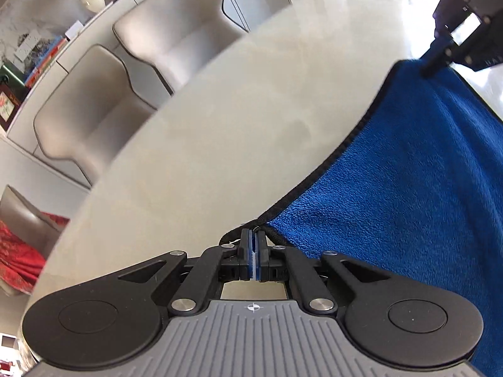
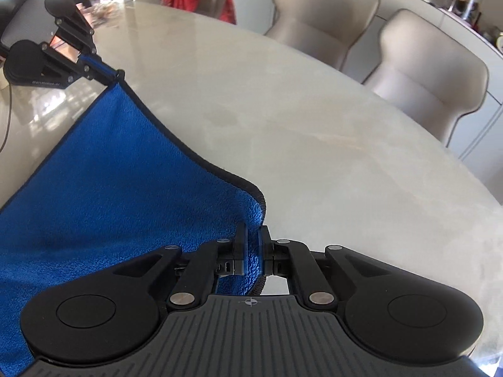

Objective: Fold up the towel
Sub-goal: 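Slide the left gripper along the towel edge to smooth it flat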

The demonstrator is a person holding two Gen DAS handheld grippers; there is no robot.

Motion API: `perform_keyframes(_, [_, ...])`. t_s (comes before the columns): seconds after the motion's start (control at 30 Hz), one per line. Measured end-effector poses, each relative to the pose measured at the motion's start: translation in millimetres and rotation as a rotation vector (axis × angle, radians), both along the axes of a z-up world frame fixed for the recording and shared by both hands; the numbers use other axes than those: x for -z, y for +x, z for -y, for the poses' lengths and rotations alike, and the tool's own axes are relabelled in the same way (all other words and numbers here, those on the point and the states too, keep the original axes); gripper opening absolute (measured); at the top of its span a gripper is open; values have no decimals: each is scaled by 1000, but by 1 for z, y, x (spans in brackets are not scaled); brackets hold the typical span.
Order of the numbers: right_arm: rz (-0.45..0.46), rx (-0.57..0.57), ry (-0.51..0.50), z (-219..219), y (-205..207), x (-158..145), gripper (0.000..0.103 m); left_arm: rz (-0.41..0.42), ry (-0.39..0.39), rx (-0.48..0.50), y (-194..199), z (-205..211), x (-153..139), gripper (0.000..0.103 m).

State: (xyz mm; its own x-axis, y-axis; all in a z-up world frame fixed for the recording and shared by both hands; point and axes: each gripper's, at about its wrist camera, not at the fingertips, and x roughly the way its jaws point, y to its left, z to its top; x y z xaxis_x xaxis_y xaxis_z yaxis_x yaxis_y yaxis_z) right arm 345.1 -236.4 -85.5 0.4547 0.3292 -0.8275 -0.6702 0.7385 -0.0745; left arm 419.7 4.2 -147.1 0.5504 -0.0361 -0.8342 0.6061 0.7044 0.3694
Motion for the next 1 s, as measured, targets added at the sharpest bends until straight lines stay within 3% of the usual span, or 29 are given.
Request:
perform_keyframes(0.1, [2,15,-11,1,6,3,6,4,2,-5,-9,-33,-21,0])
perform_keyframes(0.3, [19,21,-60,-5,11,9,9,-1,7,-48,-35,-33,-13,0])
perform_keyframes(0.43, [78,79,-176,-11,6,16,14,-18,13,-65,-35,-44,-7,0])
perform_keyframes(0.57, [32,77,-86,-5,-1,10,14,-20,48,-105,-37,-52,-3,6])
perform_keyframes(0.67, [11,6,-80,-14,-14,10,14,-12,24,-131,-39,-54,-11,7])
perform_keyframes(0.8, [-15,-38,-66,-25,-14,15,14,-39,-82,-59,-53,-38,-23,11])
perform_keyframes(0.93, [-61,-8,-32,-22,-5,21,15,-98,-90,0,-58,-19,-8,11])
perform_keyframes(1.0, [-75,16,-23,-17,0,22,25,-136,-79,-1,-58,-15,3,8])
